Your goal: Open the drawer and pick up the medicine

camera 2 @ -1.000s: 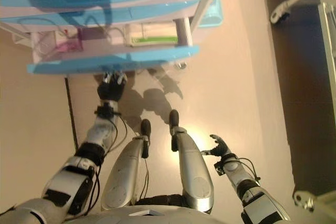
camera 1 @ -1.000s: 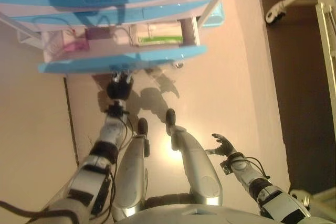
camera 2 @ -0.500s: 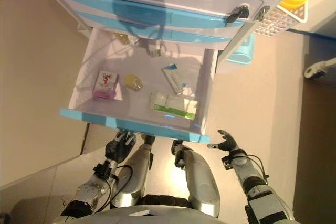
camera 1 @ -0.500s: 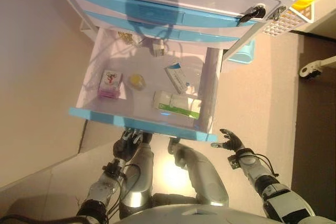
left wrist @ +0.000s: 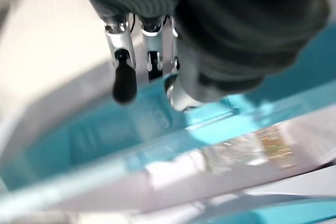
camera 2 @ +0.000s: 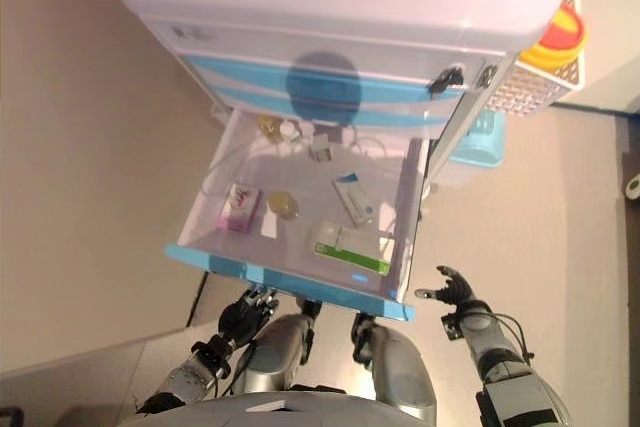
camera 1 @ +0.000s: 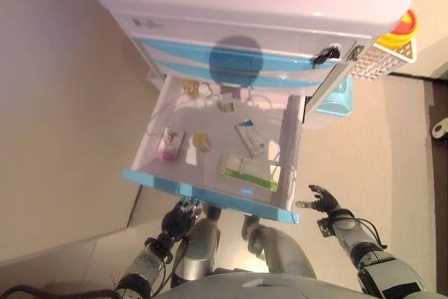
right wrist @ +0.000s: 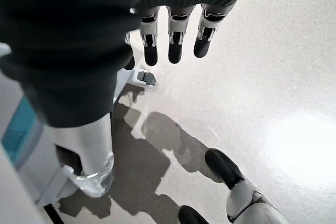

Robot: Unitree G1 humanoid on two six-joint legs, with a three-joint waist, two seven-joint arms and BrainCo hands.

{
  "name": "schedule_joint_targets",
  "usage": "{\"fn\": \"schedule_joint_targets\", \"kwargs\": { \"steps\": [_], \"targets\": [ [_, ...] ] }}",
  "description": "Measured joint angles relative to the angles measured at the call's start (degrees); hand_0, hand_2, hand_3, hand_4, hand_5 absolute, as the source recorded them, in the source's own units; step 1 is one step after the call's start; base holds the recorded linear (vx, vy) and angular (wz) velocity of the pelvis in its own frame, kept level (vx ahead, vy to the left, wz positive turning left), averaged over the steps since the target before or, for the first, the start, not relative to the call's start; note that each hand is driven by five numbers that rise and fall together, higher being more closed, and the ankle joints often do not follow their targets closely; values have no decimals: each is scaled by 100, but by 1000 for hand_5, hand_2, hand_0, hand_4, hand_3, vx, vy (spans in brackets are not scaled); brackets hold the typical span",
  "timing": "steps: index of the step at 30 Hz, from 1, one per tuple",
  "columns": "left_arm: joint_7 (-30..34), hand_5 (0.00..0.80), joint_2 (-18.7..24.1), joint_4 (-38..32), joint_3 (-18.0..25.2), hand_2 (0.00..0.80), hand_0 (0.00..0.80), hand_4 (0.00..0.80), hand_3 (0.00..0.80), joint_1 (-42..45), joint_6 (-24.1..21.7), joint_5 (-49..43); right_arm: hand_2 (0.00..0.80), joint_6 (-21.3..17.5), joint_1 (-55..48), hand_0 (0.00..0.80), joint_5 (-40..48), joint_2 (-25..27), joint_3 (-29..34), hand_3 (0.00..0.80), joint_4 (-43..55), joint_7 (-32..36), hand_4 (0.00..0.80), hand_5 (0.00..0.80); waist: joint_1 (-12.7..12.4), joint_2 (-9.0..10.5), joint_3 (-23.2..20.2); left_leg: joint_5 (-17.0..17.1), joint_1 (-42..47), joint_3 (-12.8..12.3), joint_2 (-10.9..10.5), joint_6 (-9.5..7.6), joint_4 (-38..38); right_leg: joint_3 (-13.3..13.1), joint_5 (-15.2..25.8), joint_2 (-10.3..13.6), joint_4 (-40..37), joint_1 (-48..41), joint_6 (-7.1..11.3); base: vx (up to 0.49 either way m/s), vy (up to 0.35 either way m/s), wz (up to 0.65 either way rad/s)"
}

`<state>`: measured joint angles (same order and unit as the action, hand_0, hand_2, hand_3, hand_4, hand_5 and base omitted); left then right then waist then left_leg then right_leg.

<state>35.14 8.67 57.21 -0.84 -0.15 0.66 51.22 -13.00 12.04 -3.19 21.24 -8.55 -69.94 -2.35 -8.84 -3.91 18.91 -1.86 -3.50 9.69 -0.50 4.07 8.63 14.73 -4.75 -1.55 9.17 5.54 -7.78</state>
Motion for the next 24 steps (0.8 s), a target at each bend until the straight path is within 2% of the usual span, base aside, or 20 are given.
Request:
{"fn": "schedule_joint_targets", "kwargs": {
  "steps": [2,4,5,8,12,17,19,21,22,24],
  "targets": [
    [-594,0,37,403,73,0,0,0,0,6,-390,-472,0,-82,-132,0,-95,11,91,0,-142,-151,0,0,44,-65,-221,-24,0,1,-15,-38,-22,-5,-7,7,-7,-8,16,71,59,2],
    [-1231,0,262,860,150,0,0,0,0,37,-610,-995,0,-112,-267,0,-182,70,101,0,-204,-299,0,0,93,-112,-311,6,26,4,-76,-97,-147,-43,-1,10,-11,-14,45,68,52,-8],
    [-1455,0,400,1041,185,0,0,0,0,66,-648,-1255,0,-122,-297,0,-228,77,102,0,-205,-361,0,0,110,-119,-316,29,49,-3,-87,-176,-200,-75,5,9,-14,-19,56,57,48,-21],
    [-2056,0,786,1248,180,0,0,0,0,284,-677,-1814,0,-196,-428,0,-243,101,103,0,-194,-508,0,0,156,-53,-311,74,186,-93,-114,-223,-317,-190,51,8,-67,-55,126,38,46,-17],
    [-2499,0,916,1522,172,0,0,0,0,310,-437,-2323,0,-238,-528,0,-241,88,105,0,-174,-710,0,0,262,182,-318,115,285,-251,-149,-321,-429,-349,151,18,-216,-101,270,12,31,-20],
    [-2765,0,1085,1641,159,0,0,0,0,143,-72,-2724,0,-244,-647,0,-247,-10,114,0,-151,-1168,0,0,358,725,-358,107,311,-439,-157,-425,-500,-510,263,34,-352,-98,362,0,3,-16],
    [-2858,0,1140,1687,151,0,0,0,0,93,34,-2971,0,-194,-675,0,-232,11,222,0,-21,-1541,0,0,329,823,-367,86,293,-555,-153,-476,-502,-627,382,29,-453,-100,439,-12,-3,-29],
    [-2900,0,1153,1703,125,0,0,0,0,93,78,-3164,0,-185,-688,0,-173,86,482,0,309,-1844,0,0,410,842,-357,79,292,-662,-170,-541,-505,-701,511,43,-568,-129,512,-19,3,-33],
    [-2919,0,1154,1702,102,0,0,0,0,109,74,-3237,0,-150,-746,0,-123,150,642,0,735,-2001,0,0,459,849,-353,68,299,-730,-180,-573,-509,-778,605,34,-625,-138,520,-27,12,-33],
    [-2914,0,1165,1700,105,0,0,0,0,140,67,-3333,0,-113,-784,0,-126,322,688,0,1482,-2249,0,0,574,886,-315,60,317,-883,-181,-628,-516,-850,701,48,-703,-146,648,-33,22,-36]
  ]
}}
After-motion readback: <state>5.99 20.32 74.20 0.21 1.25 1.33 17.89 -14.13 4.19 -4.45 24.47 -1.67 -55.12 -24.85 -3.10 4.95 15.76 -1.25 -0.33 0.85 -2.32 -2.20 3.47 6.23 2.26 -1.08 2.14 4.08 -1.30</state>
